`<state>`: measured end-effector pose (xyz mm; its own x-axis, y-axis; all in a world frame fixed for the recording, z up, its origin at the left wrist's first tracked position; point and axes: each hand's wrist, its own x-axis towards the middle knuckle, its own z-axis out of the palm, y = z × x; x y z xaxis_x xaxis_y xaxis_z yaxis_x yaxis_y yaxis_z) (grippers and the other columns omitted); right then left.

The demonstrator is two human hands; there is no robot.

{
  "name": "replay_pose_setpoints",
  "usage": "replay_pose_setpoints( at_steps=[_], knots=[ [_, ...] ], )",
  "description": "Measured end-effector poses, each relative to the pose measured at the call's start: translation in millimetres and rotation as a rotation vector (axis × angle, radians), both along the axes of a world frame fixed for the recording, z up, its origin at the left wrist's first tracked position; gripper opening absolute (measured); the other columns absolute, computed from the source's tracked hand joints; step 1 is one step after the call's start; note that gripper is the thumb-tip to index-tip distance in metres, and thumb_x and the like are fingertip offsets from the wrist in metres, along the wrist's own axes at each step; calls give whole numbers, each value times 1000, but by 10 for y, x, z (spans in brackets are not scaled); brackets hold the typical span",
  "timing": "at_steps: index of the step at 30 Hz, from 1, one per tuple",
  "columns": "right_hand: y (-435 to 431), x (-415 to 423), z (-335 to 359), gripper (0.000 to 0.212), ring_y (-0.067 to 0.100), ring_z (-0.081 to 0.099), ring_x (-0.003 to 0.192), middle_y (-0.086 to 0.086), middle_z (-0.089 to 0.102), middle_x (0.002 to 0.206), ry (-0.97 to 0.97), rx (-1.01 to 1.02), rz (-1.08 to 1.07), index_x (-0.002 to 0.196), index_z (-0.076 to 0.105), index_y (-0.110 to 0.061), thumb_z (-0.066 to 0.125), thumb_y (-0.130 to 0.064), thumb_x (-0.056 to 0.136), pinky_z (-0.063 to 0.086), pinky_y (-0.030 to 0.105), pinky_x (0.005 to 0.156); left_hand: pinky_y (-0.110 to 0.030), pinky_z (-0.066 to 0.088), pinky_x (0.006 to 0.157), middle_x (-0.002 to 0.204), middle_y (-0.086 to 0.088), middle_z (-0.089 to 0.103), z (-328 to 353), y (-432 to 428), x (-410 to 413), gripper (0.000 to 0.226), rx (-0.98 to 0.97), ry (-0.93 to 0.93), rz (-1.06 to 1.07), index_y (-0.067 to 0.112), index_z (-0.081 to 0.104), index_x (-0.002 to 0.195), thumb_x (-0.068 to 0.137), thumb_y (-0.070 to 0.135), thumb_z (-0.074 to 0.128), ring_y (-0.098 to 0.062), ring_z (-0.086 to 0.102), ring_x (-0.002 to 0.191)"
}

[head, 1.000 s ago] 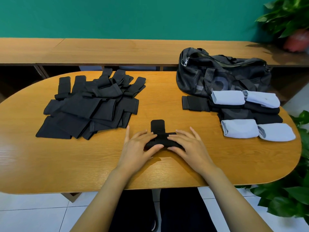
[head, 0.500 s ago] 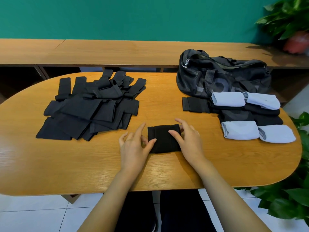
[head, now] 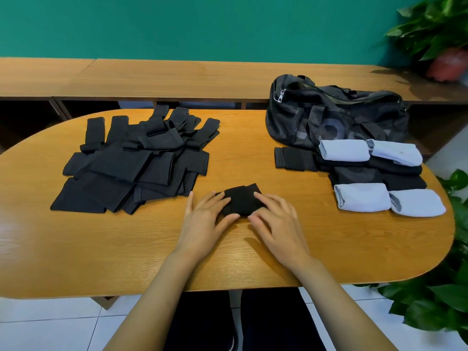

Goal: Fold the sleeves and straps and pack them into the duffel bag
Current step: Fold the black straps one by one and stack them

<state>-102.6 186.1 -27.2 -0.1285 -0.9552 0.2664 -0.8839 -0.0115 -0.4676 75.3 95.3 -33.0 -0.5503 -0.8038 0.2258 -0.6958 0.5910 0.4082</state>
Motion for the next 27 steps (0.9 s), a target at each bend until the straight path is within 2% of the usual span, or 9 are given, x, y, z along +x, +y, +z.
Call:
replay_pose_setpoints(
  at_steps=[2, 4, 6, 8, 11, 15, 19, 23, 27],
  knots=[
    [-6, 40, 0, 58, 12, 15, 147, -13, 30, 157, 150, 55, 73, 117, 68, -33, 22, -63, 97, 0, 39, 119, -43, -7, 121, 146, 9, 50, -10, -23, -42, 64, -24, -3, 41, 27, 53, 139, 92, 66, 30, -6, 30, 142],
    [-32, 79, 17, 69, 13, 2, 150, -13, 14, 162, 284, 137, 104, 133, 58, -29, 13, -66, 97, -9, 43, 120, -43, -7, 121, 143, 7, 53, -16, -45, -73, 69, -40, -5, 54, 26, 54, 137, 92, 70, 25, -8, 33, 141],
    [-68, 100, 14, 80, 13, -5, 151, -13, 3, 164, 358, 185, 100, 144, 47, -22, 5, -68, 94, -10, 48, 120, -43, -7, 121, 146, 6, 49, -11, -62, -94, 76, -37, 13, 72, 26, 49, 142, 90, 71, 16, -9, 29, 143],
    [-120, 81, -2, 87, 13, -7, 151, -11, -3, 164, 388, 176, 81, 146, 43, -15, -1, -68, 93, -10, 49, 120, -41, -11, 120, 156, 5, 36, -10, -80, -91, 80, -10, 46, 110, 25, 36, 149, 89, 70, 9, -9, 16, 148],
    [-251, -45, 4, 88, 17, -9, 151, -7, -7, 164, 431, 155, -6, 146, 42, -9, 0, -67, 94, -10, 49, 120, -42, -17, 118, 162, 2, 20, -49, -114, -55, 80, 20, 56, 161, 25, 26, 154, 90, 68, 4, -11, 2, 150],
    [-447, -351, 134, 96, 24, -8, 151, -1, -9, 164, 453, 183, -210, 147, 39, -6, -8, -68, 91, -9, 48, 120, -43, -20, 117, 163, -1, 18, -89, -140, -50, 80, 38, 9, 185, 23, 26, 154, 92, 68, 3, -13, -2, 151],
    [-568, -678, 147, 93, 28, -8, 151, 4, -11, 164, 482, 310, -359, 152, 29, -5, -4, -64, 88, -6, 48, 121, -45, -19, 117, 163, -2, 16, -96, -154, -49, 79, 51, -8, 174, 22, 24, 155, 93, 67, 3, -13, -4, 151],
    [-662, -861, 76, 81, 30, -6, 151, 6, -10, 164, 505, 357, -403, 153, 25, -4, 12, -62, 97, -3, 48, 122, -45, -20, 117, 163, -2, 15, -91, -152, -50, 82, 46, -31, 171, 22, 23, 155, 92, 69, 0, -13, -4, 151],
    [-777, -898, 74, 78, 28, -6, 151, 6, -10, 164, 482, 380, -396, 153, 25, -6, 15, -62, 99, -4, 48, 120, -43, -22, 116, 162, -1, 18, -97, -157, -53, 81, 25, -39, 171, 22, 24, 154, 92, 68, 1, -12, -3, 150]
  ],
)
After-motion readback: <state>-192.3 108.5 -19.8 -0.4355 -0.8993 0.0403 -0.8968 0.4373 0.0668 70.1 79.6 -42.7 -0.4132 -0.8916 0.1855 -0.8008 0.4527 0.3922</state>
